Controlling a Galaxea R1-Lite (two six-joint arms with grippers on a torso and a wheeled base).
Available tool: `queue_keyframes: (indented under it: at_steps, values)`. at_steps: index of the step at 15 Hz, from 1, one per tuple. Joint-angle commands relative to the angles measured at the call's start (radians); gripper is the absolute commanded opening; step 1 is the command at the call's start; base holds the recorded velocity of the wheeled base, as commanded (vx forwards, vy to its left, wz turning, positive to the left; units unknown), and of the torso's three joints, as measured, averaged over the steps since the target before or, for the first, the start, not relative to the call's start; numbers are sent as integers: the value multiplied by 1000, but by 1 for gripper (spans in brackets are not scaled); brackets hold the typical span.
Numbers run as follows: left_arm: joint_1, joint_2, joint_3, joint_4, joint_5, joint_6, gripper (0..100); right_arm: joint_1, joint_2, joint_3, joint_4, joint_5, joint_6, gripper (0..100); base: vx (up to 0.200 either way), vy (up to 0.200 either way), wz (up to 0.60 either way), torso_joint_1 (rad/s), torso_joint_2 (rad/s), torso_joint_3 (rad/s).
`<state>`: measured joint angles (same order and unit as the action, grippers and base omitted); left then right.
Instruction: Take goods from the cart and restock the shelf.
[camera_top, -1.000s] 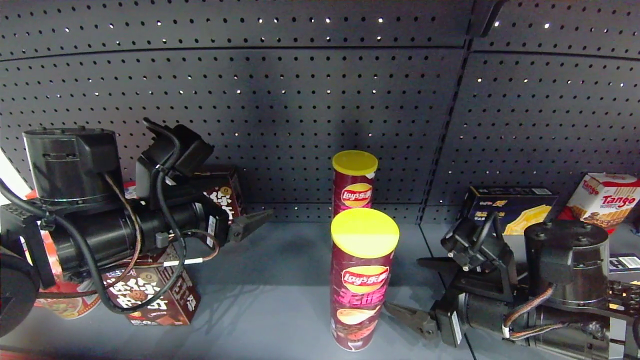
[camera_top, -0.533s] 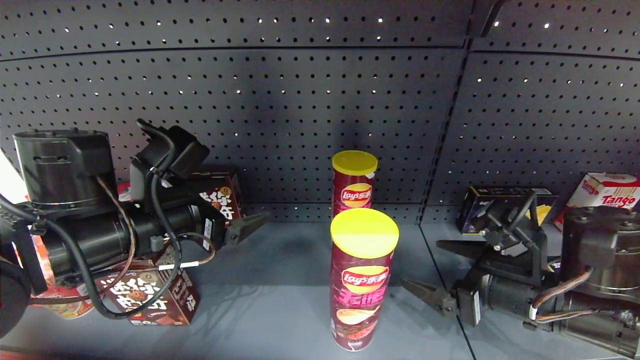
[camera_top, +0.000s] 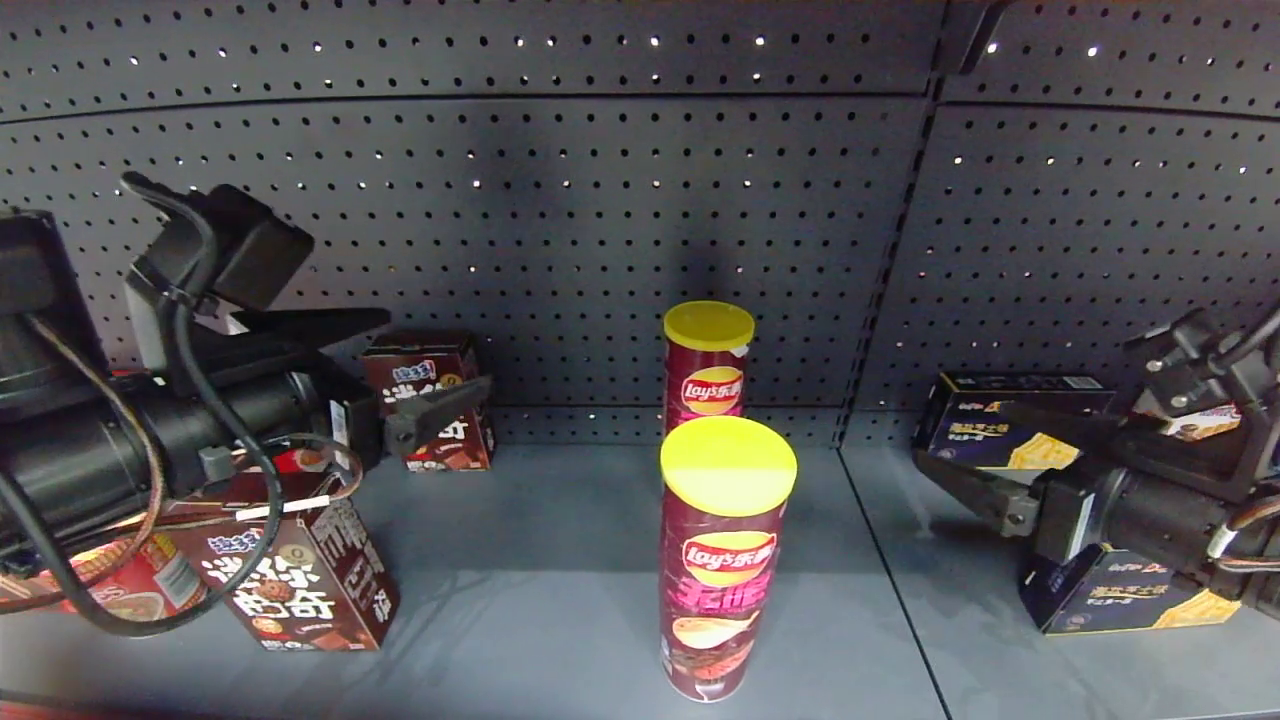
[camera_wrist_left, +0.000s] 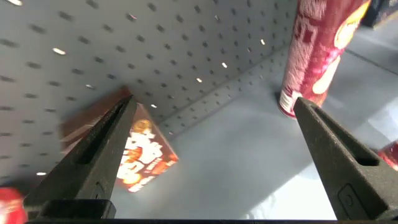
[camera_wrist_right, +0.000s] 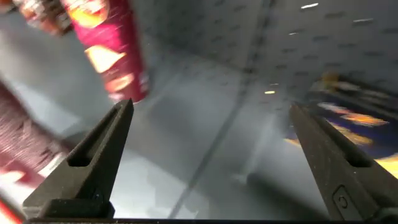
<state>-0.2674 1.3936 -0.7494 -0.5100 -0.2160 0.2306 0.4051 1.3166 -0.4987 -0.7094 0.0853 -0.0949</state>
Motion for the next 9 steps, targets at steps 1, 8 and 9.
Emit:
queue_keyframes:
  at_steps: [1,8,9]
  values:
    - [45,-62,7,1,0,-2,100,-48,-68,3,1,1,0,100,0,0,0,0,0,0]
    - [146,-249,142,2,-2,-14,100,-196,-212,57,2,4,0,100,0,0,0,0,0,0]
    - [154,-291,173,4,1,-27,100,-218,-241,77,5,4,0,100,0,0,0,0,0,0]
